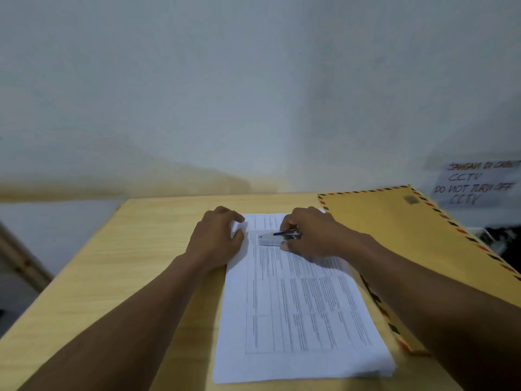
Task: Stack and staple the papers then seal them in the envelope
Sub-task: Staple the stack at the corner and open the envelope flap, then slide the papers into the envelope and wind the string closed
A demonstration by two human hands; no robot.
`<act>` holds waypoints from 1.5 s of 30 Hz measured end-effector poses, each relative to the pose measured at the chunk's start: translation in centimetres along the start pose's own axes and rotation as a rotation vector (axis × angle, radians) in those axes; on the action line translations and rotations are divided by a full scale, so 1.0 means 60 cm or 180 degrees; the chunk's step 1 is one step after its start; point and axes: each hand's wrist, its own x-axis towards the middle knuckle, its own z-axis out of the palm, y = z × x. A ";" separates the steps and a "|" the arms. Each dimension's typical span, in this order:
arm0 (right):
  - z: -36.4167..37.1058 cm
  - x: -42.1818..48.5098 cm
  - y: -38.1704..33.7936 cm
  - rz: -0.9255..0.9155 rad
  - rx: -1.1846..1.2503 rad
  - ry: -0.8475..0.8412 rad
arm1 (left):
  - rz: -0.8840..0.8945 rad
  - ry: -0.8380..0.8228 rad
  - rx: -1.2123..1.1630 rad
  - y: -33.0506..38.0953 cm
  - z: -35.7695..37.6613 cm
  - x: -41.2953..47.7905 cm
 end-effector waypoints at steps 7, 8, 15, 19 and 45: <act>-0.021 0.089 0.025 0.0072 0.0182 0.0355 | 0.0061 0.0206 0.0105 -0.030 0.023 0.018; -0.022 0.103 0.027 0.0104 0.0177 0.0381 | 0.0086 0.0211 0.0117 -0.031 0.024 0.018; -0.006 0.160 0.039 0.0236 0.0030 0.0222 | 0.0187 0.0297 0.0218 -0.032 0.027 0.019; 0.006 0.160 0.040 0.0368 0.0136 0.0224 | 0.0198 0.0293 0.0280 -0.031 0.027 0.020; -0.066 0.033 0.051 0.0139 0.0971 0.0593 | -0.0279 0.0507 -0.1409 0.003 -0.004 0.002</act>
